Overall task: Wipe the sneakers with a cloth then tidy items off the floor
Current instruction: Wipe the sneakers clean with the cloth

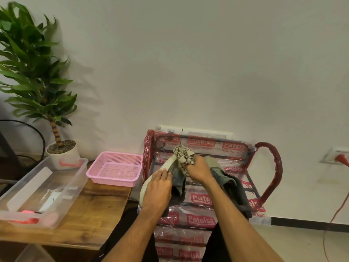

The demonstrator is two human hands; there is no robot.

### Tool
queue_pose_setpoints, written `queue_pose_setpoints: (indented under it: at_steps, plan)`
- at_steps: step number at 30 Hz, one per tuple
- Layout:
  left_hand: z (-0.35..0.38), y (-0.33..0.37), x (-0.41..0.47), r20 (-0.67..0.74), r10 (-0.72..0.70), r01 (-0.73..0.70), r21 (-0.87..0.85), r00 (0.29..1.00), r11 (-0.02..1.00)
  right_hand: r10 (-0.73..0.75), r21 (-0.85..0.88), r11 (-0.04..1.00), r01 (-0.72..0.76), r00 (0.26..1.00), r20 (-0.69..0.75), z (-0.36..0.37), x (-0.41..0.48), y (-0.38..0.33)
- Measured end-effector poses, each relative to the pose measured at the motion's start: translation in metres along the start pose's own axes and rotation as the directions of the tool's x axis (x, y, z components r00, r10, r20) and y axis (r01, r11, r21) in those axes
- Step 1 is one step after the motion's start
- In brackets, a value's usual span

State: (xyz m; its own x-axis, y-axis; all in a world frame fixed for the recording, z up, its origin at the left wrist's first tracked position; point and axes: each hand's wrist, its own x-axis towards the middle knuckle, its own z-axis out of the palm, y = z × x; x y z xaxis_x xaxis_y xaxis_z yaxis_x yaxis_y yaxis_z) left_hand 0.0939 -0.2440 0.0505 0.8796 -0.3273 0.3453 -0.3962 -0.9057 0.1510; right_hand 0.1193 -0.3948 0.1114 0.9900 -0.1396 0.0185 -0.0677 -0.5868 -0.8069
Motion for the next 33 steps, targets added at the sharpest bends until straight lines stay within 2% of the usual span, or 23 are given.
queue_pose_setpoints:
  at_steps: [3,6,8,11,16,19,22,24,27,33]
  plan:
    - [0.001,-0.001,0.0,0.011,0.009,-0.009,0.005,1.0,1.0,-0.04,-0.076,0.996,0.039,0.999,-0.013,0.018,-0.001,-0.007]
    - [0.002,-0.002,0.002,0.013,0.008,-0.008,0.011,1.0,1.0,-0.024,-0.076,0.997,0.023,1.0,-0.01,0.023,-0.003,-0.01]
    - [0.002,-0.002,0.003,0.011,-0.008,0.008,0.012,1.0,1.0,-0.011,-0.03,0.999,0.013,0.999,0.049,0.019,-0.008,-0.012]
    - [0.0,-0.003,0.006,0.005,-0.025,0.025,-0.003,1.0,1.0,0.027,-0.067,0.998,-0.018,0.99,0.139,0.015,-0.013,-0.008]
    - [0.0,-0.003,0.003,0.021,-0.014,0.014,-0.015,1.0,1.0,0.052,0.141,0.986,-0.092,0.963,0.266,-0.015,-0.014,0.0]
    - [-0.001,-0.003,0.004,0.013,-0.025,0.025,-0.017,1.0,1.0,0.112,0.195,0.97,-0.146,0.979,0.173,-0.03,-0.01,0.011]
    - [-0.002,-0.003,0.004,0.026,-0.032,0.033,-0.018,0.999,0.999,0.103,0.105,0.989,-0.101,0.995,-0.007,-0.021,-0.003,0.015]
    - [-0.003,-0.001,0.004,0.04,-0.029,0.03,-0.008,0.999,1.0,0.056,0.099,0.994,-0.05,0.997,-0.059,-0.008,-0.004,0.007]
    - [-0.005,0.001,0.002,0.027,-0.022,0.022,0.005,0.999,1.0,0.017,0.061,0.998,-0.015,0.999,-0.032,0.015,-0.007,-0.003]
    - [-0.012,-0.002,0.007,0.024,-0.05,0.05,-0.007,0.998,0.999,0.042,-0.003,0.999,-0.042,0.999,-0.004,0.026,-0.017,-0.006]
